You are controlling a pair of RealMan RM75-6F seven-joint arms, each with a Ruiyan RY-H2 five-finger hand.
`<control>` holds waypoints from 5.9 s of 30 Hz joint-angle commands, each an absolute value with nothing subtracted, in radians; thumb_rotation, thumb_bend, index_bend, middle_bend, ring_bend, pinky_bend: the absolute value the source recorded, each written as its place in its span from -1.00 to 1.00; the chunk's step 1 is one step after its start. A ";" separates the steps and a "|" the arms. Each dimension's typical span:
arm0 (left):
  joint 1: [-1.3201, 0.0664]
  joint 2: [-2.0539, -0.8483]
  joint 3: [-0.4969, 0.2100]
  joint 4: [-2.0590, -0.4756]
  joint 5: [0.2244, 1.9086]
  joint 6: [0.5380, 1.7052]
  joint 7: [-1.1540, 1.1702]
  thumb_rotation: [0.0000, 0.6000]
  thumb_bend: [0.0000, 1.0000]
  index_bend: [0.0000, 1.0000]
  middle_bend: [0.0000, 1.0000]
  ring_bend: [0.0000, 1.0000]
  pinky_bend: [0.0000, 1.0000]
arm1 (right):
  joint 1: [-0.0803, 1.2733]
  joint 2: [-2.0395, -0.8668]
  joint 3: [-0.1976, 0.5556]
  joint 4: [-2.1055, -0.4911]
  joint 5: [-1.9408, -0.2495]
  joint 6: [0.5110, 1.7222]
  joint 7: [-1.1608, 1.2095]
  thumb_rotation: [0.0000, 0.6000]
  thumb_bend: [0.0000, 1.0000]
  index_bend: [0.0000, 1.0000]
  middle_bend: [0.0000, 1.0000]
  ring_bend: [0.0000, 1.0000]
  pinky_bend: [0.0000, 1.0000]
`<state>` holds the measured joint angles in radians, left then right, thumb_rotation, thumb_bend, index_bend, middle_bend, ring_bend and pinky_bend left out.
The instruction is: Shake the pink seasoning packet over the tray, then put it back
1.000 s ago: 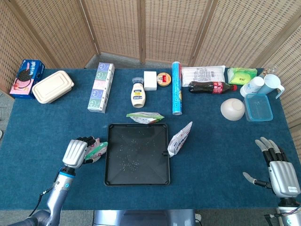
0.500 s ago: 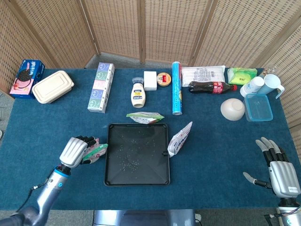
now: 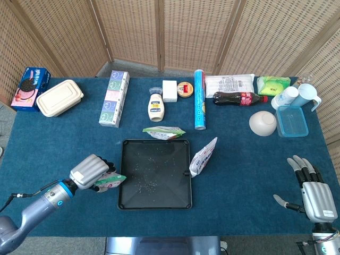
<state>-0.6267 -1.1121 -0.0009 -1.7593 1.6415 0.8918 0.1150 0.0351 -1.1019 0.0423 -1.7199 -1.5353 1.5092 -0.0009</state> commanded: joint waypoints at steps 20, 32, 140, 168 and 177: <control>-0.844 -1.060 -0.087 -2.019 1.147 0.785 0.949 1.00 0.11 0.84 0.36 0.22 0.11 | 0.041 -1.114 0.047 -1.716 -1.512 1.493 -0.025 0.55 -1.00 -1.00 -1.00 -0.91 -0.83; -1.014 -1.139 0.012 -2.044 0.829 0.894 1.341 1.00 0.30 0.95 0.36 0.22 0.10 | 0.042 -1.116 0.051 -1.716 -1.504 1.493 -0.032 0.54 -1.00 -1.00 -1.00 -0.91 -0.83; -0.586 -1.361 0.189 -1.312 1.543 1.402 -0.226 1.00 0.15 1.00 0.36 0.22 0.08 | 0.050 -1.133 0.046 -1.725 -1.478 1.463 -0.094 0.54 -1.00 -1.00 -1.00 -0.91 -0.83; -0.594 -1.561 0.059 -1.095 1.582 1.285 -0.348 1.00 -0.09 0.49 -0.14 -0.27 -0.16 | 0.058 -1.141 0.047 -1.721 -1.455 1.441 -0.118 0.54 -1.00 -1.00 -1.00 -0.91 -0.83; -0.605 -1.515 0.056 -1.166 1.551 1.182 -0.337 1.00 -0.56 -0.75 -0.87 -0.83 -0.46 | 0.057 -1.138 0.047 -1.726 -1.453 1.444 -0.121 0.54 -1.00 -1.00 -1.00 -0.91 -0.83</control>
